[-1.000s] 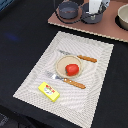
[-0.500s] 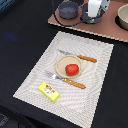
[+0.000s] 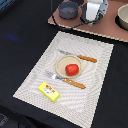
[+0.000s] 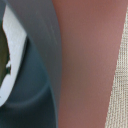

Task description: Interact with the objects in diverse but meaningful ways.

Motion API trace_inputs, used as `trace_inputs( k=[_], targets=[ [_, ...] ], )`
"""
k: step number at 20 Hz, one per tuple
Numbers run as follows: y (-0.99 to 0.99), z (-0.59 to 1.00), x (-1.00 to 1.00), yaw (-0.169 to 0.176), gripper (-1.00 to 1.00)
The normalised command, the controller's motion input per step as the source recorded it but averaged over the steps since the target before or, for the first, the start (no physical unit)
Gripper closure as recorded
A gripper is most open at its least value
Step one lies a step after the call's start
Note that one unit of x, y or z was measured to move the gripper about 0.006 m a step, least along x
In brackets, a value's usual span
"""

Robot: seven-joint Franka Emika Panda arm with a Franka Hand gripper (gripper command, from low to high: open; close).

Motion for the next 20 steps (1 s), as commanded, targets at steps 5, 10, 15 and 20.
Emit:
trace_inputs(
  k=[5, 10, 15, 20],
  targets=[
    [0.08, -0.12, 0.08, 0.000, 1.00],
    [0.05, -0.14, 0.03, 0.000, 1.00],
    [0.00, 0.07, 0.00, 0.000, 1.00],
    [-0.03, 0.27, 0.00, 0.000, 1.00]
  ],
)
